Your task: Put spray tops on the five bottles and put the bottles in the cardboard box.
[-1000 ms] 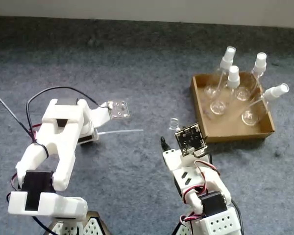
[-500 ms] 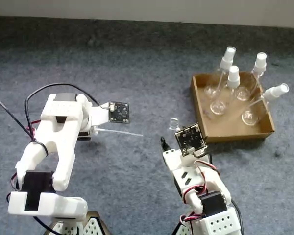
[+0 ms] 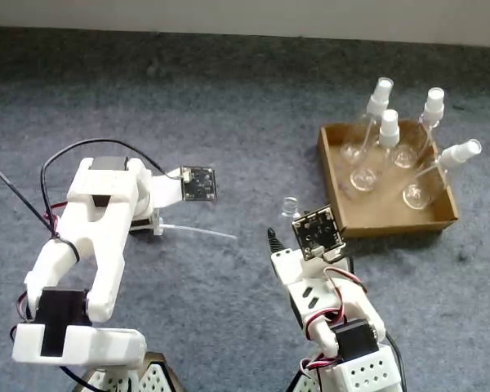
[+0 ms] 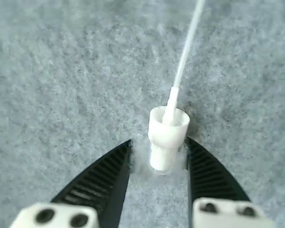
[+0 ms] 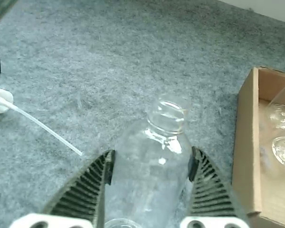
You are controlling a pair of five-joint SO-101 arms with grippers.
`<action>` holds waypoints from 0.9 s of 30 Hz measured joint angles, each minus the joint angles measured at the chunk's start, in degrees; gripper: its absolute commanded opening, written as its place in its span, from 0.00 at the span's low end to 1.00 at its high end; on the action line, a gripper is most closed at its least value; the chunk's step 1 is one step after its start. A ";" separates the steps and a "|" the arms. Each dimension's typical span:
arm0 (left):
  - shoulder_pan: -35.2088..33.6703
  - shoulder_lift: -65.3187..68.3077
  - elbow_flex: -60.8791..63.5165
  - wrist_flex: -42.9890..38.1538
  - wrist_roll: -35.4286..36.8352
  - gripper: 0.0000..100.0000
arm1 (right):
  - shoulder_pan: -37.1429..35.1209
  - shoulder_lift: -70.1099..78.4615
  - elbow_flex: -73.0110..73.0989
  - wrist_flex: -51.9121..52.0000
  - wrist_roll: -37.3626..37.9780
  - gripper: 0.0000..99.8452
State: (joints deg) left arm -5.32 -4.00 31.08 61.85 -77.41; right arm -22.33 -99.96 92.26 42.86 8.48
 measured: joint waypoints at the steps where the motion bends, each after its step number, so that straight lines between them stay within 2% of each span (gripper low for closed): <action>1: 0.00 -0.97 -0.53 0.00 3.43 0.15 | 0.00 0.00 0.00 0.00 0.00 0.08; 5: 0.00 -6.68 -2.20 0.00 21.71 0.15 | 0.00 0.00 0.00 0.00 0.00 0.08; 7: 0.00 -9.41 -2.20 0.00 28.04 0.15 | 0.00 0.00 0.00 0.00 0.00 0.08; 12: -1.67 -16.97 1.76 0.00 31.38 0.15 | 0.00 0.00 0.00 0.00 0.00 0.08; 18: -7.65 -30.95 10.37 0.62 33.76 0.15 | 0.00 0.00 0.00 0.00 0.00 0.08; 23: -7.56 -43.52 10.90 8.44 42.90 0.15 | 0.00 0.00 0.00 0.00 0.00 0.08; 27: -7.74 -47.12 10.20 15.47 50.02 0.15 | 0.00 0.00 0.00 0.00 0.00 0.08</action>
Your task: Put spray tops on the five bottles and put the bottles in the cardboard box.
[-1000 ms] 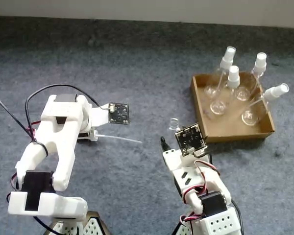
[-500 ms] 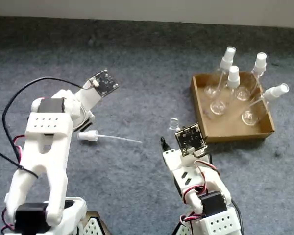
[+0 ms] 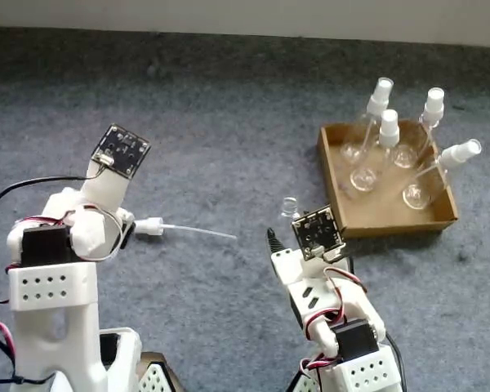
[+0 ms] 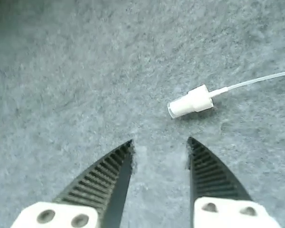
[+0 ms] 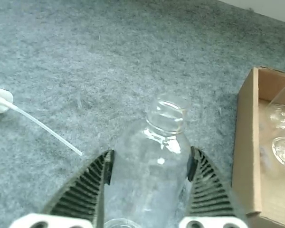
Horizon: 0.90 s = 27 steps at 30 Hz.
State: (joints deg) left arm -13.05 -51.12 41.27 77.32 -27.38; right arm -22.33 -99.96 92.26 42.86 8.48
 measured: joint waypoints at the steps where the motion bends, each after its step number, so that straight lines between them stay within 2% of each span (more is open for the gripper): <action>1: 0.09 0.00 -0.79 1.85 1.85 0.15 | 0.00 0.00 0.00 0.00 0.00 0.08; 6: 0.00 -0.09 -3.08 7.38 13.89 0.15 | 0.00 0.00 0.00 0.00 0.00 0.08; 14: 0.88 2.55 -3.25 10.20 35.52 0.15 | 0.00 0.00 0.00 0.00 0.00 0.08; 19: 1.41 16.44 -8.97 10.37 46.86 0.15 | 0.00 0.00 0.00 0.00 0.00 0.08; 27: 1.41 41.23 -21.01 10.55 59.78 0.15 | 0.00 0.00 0.00 0.00 0.00 0.08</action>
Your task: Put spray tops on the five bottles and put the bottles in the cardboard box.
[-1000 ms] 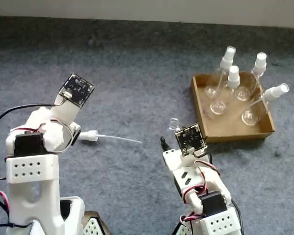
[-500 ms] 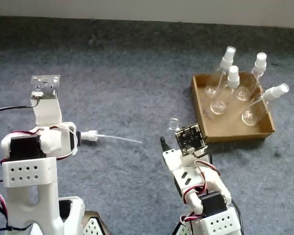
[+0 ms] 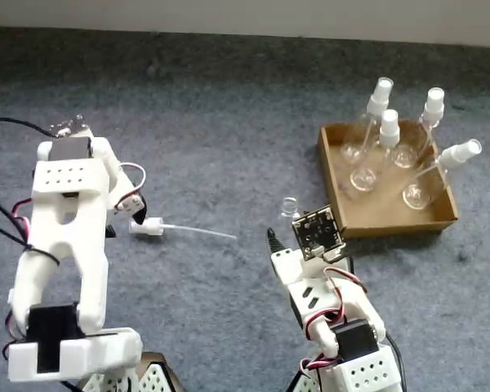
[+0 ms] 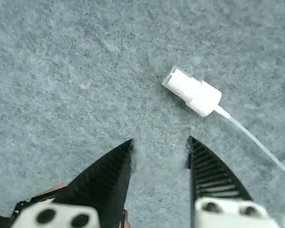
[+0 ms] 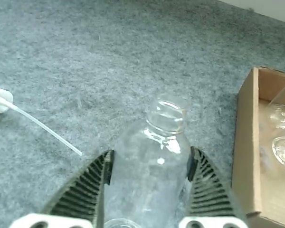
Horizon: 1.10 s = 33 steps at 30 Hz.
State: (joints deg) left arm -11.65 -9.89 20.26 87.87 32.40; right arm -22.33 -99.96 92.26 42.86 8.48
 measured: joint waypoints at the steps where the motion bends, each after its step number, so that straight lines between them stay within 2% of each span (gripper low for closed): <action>1: 0.00 2.02 -1.14 0.00 1.93 0.15 | 0.00 0.00 0.00 0.00 0.00 0.08; 5: 0.00 9.14 -4.22 -0.09 8.62 0.15 | 0.00 0.00 0.00 0.00 0.00 0.08; 11: 3.34 16.18 -7.91 -0.35 13.01 0.16 | 0.00 0.00 0.00 0.00 0.00 0.08; 13: 5.63 16.97 -8.18 -0.35 14.51 0.19 | 0.00 0.00 0.00 0.00 0.00 0.08; 16: 8.79 16.97 -8.18 -0.53 16.79 0.31 | 0.00 0.00 0.00 0.00 0.00 0.08; 20: 9.93 16.97 -8.18 -2.29 21.27 0.40 | 0.00 0.00 0.00 0.00 0.00 0.08; 29: 9.58 21.01 -8.18 -2.90 23.82 0.31 | 0.00 0.00 0.00 0.00 0.00 0.08; 33: 8.79 22.86 -8.26 -5.80 23.82 0.28 | 0.00 0.00 0.00 0.00 0.00 0.08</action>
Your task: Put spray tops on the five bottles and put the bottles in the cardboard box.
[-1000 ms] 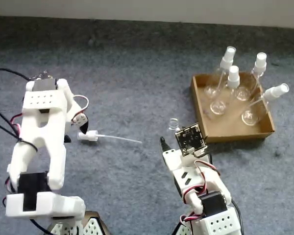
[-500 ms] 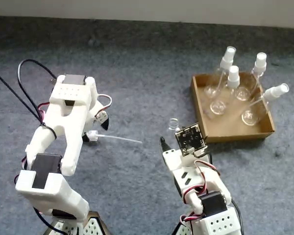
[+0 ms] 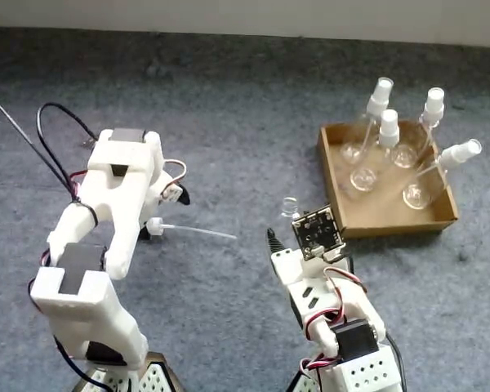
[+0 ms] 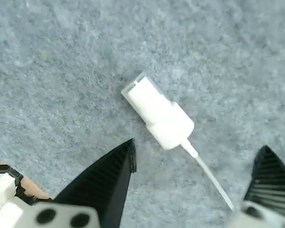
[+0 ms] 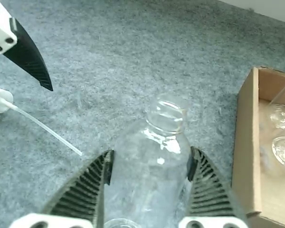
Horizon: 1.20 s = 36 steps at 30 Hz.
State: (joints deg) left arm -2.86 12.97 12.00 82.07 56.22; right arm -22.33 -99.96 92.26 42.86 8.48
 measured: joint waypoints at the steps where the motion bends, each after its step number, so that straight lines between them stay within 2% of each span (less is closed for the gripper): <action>1: -0.70 0.44 0.00 -0.70 0.00 0.27 | 0.00 0.00 0.00 0.00 0.00 0.08; 5: -2.64 1.93 0.00 -2.02 0.00 0.21 | 0.00 0.00 0.00 0.00 0.00 0.08; 16: -2.73 4.66 -0.09 -3.78 0.00 0.02 | 0.00 0.00 0.00 0.00 0.00 0.08; 23: -2.73 4.92 -0.09 -5.63 -0.18 0.01 | 0.00 0.00 0.00 0.00 0.00 0.08; 27: -2.73 4.92 -1.93 -5.71 -7.56 0.01 | 0.00 0.00 0.00 0.00 0.00 0.08; 33: -2.73 4.92 -7.12 -5.89 -27.08 0.01 | -0.09 0.00 0.00 0.00 0.00 0.08; 36: -2.73 4.92 -10.99 -2.99 -30.59 0.01 | -1.93 0.00 0.00 0.00 0.00 0.08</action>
State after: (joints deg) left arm -5.58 17.89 1.01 79.08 25.63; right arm -24.26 -99.96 92.26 42.86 8.48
